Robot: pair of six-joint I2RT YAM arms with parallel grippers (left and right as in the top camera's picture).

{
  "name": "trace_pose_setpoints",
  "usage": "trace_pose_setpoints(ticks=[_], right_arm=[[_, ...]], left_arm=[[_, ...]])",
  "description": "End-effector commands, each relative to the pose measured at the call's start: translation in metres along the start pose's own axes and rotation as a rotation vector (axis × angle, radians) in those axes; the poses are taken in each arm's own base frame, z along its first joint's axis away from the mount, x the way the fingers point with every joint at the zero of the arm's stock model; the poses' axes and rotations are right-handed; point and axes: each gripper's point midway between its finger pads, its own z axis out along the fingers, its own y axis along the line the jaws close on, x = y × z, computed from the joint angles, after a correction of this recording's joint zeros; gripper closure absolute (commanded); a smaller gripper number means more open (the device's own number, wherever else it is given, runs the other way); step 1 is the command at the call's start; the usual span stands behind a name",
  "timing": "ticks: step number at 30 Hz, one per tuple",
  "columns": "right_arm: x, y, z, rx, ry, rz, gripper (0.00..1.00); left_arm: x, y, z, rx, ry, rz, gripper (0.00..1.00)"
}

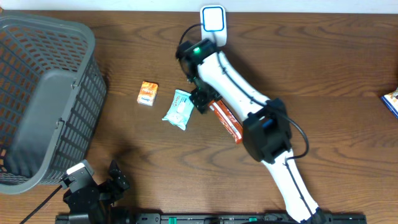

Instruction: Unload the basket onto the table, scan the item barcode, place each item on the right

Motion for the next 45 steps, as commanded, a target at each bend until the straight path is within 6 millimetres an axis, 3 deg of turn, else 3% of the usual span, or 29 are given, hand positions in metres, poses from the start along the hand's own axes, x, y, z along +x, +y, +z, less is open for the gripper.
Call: trace_pose_setpoints(ticks=[1,4,7,11,15,18,22,26,31,34,38,41,45], right_arm=[[-0.001,-0.005,0.007,0.128,0.009,0.035,0.16],[-0.003,0.002,0.012,0.131,0.011,0.022,0.18],[-0.007,0.003,0.021,0.132,0.014,0.051,0.27],[-0.006,-0.008,0.045,0.209,0.058,0.131,0.45],[-0.003,-0.003,0.067,0.237,0.104,0.155,0.64],[-0.001,0.000,0.080,0.278,0.122,0.179,0.69],[0.004,0.007,0.098,0.301,0.163,0.170,0.98],[0.014,0.015,0.102,0.268,0.217,0.167,0.99],[0.007,0.033,0.075,0.063,0.188,0.117,0.99],[0.001,0.046,0.030,-0.203,0.115,0.079,0.99],[-0.013,0.048,-0.028,-0.499,-0.026,0.117,0.99],[-0.015,0.028,-0.053,-0.592,-0.072,0.225,0.99],[-0.010,-0.033,-0.052,-0.497,-0.034,0.643,0.98]], left_arm=[[-0.001,0.001,0.000,-0.008,-0.004,-0.003,0.02],[-0.001,0.001,0.000,-0.008,-0.004,-0.003,0.02],[-0.001,0.001,0.000,-0.008,-0.004,-0.003,0.02],[-0.001,0.001,0.000,-0.008,-0.004,-0.003,0.02],[-0.001,0.001,0.000,-0.008,-0.004,-0.003,0.02],[-0.001,0.001,0.000,-0.008,-0.004,-0.003,0.02],[-0.001,0.001,0.000,-0.008,-0.004,-0.003,0.02],[-0.001,0.001,0.000,-0.008,-0.004,-0.003,0.02],[-0.001,0.001,0.000,-0.008,-0.004,-0.003,0.02],[-0.001,0.001,0.000,-0.008,-0.004,-0.003,0.02],[-0.001,0.001,0.000,-0.008,-0.004,-0.003,0.02],[-0.001,0.001,0.000,-0.008,-0.004,-0.003,0.02],[-0.001,0.001,0.000,-0.008,-0.004,-0.003,0.02]])
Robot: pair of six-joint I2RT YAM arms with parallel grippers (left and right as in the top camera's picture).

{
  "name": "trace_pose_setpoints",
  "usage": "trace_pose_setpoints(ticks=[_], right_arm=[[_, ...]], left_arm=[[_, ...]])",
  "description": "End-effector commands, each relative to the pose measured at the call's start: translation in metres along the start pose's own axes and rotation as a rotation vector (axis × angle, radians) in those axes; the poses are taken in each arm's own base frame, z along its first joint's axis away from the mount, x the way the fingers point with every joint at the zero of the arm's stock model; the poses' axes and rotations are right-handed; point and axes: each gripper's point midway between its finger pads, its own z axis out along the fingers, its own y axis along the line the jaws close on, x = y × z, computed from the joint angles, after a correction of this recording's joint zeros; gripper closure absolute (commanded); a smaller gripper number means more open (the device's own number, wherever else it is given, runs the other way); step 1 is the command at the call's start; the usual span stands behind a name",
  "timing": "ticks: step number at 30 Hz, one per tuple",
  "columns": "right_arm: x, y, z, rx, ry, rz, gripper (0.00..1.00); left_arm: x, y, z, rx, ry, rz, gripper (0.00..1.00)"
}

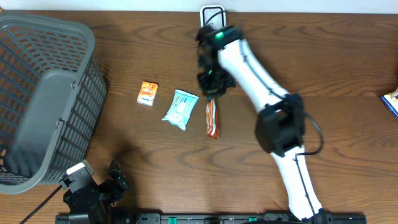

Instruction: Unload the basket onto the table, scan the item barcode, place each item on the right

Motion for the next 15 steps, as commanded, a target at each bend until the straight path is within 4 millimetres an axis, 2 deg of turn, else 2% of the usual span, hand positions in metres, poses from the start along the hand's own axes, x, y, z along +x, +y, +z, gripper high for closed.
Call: trace_pose_setpoints(ticks=[1,4,7,11,15], right_arm=[[-0.006,-0.027,-0.040,-0.044,-0.064,0.396,0.98],[0.001,-0.048,-0.047,-0.042,-0.034,0.631,0.98],[0.016,-0.068,-0.051,-0.018,0.036,0.936,0.98],[0.008,-0.076,-0.063,-0.103,0.024,1.025,0.99],[-0.010,-0.083,-0.080,-0.165,-0.079,0.973,0.99]], left_arm=[[-0.001,0.001,0.000,-0.008,-0.004,-0.003,0.02],[-0.001,0.001,0.000,-0.008,-0.004,-0.003,0.02],[-0.001,0.001,0.000,-0.008,-0.004,-0.003,0.02],[-0.001,0.001,0.000,-0.008,-0.004,-0.003,0.02],[-0.001,0.001,0.000,-0.008,-0.004,-0.003,0.02]])
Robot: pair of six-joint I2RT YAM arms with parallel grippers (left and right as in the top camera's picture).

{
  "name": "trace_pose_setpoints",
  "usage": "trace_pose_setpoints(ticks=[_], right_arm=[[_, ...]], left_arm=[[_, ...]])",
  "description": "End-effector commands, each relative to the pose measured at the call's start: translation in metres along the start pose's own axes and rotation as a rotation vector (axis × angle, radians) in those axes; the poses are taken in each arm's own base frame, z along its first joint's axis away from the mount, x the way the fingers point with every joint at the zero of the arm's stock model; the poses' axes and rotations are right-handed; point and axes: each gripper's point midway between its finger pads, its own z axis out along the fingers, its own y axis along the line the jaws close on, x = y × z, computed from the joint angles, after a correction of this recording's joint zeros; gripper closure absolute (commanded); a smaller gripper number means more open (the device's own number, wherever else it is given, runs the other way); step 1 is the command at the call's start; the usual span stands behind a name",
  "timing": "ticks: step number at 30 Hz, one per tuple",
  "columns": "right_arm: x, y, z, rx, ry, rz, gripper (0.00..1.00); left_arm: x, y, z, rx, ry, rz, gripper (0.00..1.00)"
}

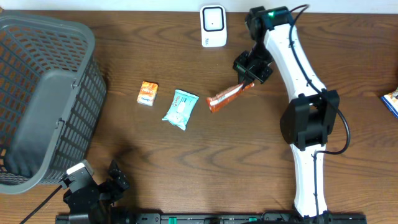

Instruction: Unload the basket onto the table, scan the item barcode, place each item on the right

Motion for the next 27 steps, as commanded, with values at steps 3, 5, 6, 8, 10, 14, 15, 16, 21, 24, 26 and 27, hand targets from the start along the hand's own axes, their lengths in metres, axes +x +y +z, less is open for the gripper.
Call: trace_pose_setpoints(ticks=[3,5,6,8,10,14,15,16,21,24,26,27], right_arm=[[-0.004,0.024,-0.049,-0.190,-0.100,-0.097,0.99],[-0.006,0.034,-0.064,-0.245,-0.153,-0.186,0.99],[-0.005,0.038,-0.073,-0.272,-0.180,-0.225,0.99],[-0.004,0.043,-0.086,-0.305,-0.218,-0.281,0.99],[-0.001,0.046,-0.101,-0.336,-0.257,-0.337,0.99],[0.004,0.050,-0.120,-0.380,-0.302,-0.410,0.99],[0.006,0.052,-0.124,-0.397,-0.303,-0.428,0.99],[0.009,0.054,-0.128,-0.422,-0.295,-0.454,0.99],[0.039,0.064,-0.160,-0.629,-0.200,-0.658,0.99],[0.048,0.049,-0.181,-0.684,-0.190,-0.727,0.99],[0.043,0.031,-0.190,-0.641,-0.233,-0.717,0.99],[0.040,0.022,-0.194,-0.616,-0.259,-0.702,0.99]], left_arm=[[-0.001,0.001,0.000,-0.008,-0.004,-0.003,0.02],[-0.001,0.001,0.000,-0.008,-0.004,-0.003,0.02],[-0.001,0.001,0.000,-0.008,-0.004,-0.003,0.02],[-0.001,0.001,0.000,-0.008,-0.004,-0.003,0.02],[-0.001,0.001,0.000,-0.008,-0.004,-0.003,0.02],[-0.001,0.001,0.000,-0.008,-0.004,-0.003,0.02],[-0.001,0.001,0.000,-0.008,-0.004,-0.003,0.02],[-0.001,0.001,0.000,-0.008,-0.004,-0.003,0.02],[-0.001,0.001,0.000,-0.008,-0.004,-0.003,0.02],[-0.001,0.001,0.000,-0.008,-0.004,-0.003,0.02],[-0.001,0.001,0.000,-0.008,-0.004,-0.003,0.02],[-0.001,0.001,0.000,-0.008,-0.004,-0.003,0.02]])
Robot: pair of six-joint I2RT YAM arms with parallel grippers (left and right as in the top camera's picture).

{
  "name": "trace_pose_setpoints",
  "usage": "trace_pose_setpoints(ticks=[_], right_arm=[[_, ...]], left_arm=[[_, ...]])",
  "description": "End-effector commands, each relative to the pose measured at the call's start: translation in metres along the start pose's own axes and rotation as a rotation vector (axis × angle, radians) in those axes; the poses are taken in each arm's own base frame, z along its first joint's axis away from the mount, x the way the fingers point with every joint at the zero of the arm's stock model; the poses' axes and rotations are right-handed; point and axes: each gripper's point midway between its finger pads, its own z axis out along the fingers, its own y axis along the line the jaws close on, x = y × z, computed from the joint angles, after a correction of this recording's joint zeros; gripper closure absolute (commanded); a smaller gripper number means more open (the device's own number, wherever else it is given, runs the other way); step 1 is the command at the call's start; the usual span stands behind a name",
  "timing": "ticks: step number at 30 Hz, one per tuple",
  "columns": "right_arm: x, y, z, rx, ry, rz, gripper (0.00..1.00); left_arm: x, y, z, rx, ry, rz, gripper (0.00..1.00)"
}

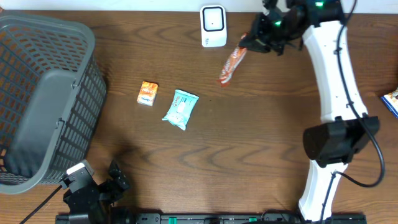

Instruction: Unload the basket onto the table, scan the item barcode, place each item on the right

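Note:
An orange snack bar (pixel 231 65) hangs tilted just right of the white barcode scanner (pixel 213 25) at the table's far edge. My right gripper (pixel 250 40) is shut on the bar's upper end, the arm reaching in from the right. My left gripper (pixel 115 177) rests low at the front left corner, and whether it is open or shut does not show.
A grey mesh basket (pixel 43 99) fills the left side. A small orange packet (pixel 147 93) and a light teal pouch (pixel 180 109) lie left of centre. A blue item (pixel 392 101) pokes in at the right edge.
My right gripper has moved up toward the far edge with the orange bar. The bar now hangs steeper, close to the scanner's right side. The left arm is unchanged.
My right gripper was down at the orange bar beside the teal pouch. Then it held the bar upright below the scanner. Then the arm was out to the right with the bar slanting. Now the bar is next to the scanner.

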Motion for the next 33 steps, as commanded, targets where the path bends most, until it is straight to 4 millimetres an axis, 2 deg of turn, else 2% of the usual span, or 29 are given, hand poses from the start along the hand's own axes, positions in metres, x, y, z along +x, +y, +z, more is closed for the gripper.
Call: trace_pose_setpoints(ticks=[1,5,8,10,15,19,21,23,26,28,31,33], right_arm=[[0.010,0.012,-0.061,-0.016,-0.094,-0.120,0.99],[0.013,0.000,-0.100,0.069,-0.199,-0.046,0.99],[0.009,-0.031,-0.137,0.252,-0.370,0.142,0.99],[0.007,-0.038,-0.156,0.332,-0.476,0.173,0.99],[0.006,-0.012,-0.174,0.293,-0.577,0.063,0.99],[0.000,0.011,-0.170,0.219,-0.589,-0.038,0.99],[0.005,0.004,-0.164,0.263,-0.571,-0.019,0.99],[0.016,-0.012,-0.153,0.339,-0.532,0.064,0.99],[0.042,-0.047,-0.132,0.501,-0.480,0.303,0.99],[0.054,-0.057,-0.102,0.549,-0.432,0.365,0.99],[0.056,-0.056,-0.042,0.511,-0.357,0.305,0.99],[0.051,-0.050,0.001,0.438,-0.330,0.213,0.99]], left_arm=[[-0.001,0.001,0.000,-0.008,-0.004,-0.003,0.02],[-0.001,0.001,0.000,-0.008,-0.004,-0.003,0.02],[-0.001,0.001,0.000,-0.008,-0.004,-0.003,0.02],[-0.001,0.001,0.000,-0.008,-0.004,-0.003,0.02],[-0.001,0.001,0.000,-0.008,-0.004,-0.003,0.02],[-0.001,0.001,0.000,-0.008,-0.004,-0.003,0.02],[-0.001,0.001,0.000,-0.008,-0.004,-0.003,0.02],[-0.001,0.001,0.000,-0.008,-0.004,-0.003,0.02],[-0.001,0.001,0.000,-0.008,-0.004,-0.003,0.02],[-0.001,0.001,0.000,-0.008,-0.004,-0.003,0.02],[-0.001,0.001,0.000,-0.008,-0.004,-0.003,0.02],[-0.001,0.001,0.000,-0.008,-0.004,-0.003,0.02]])
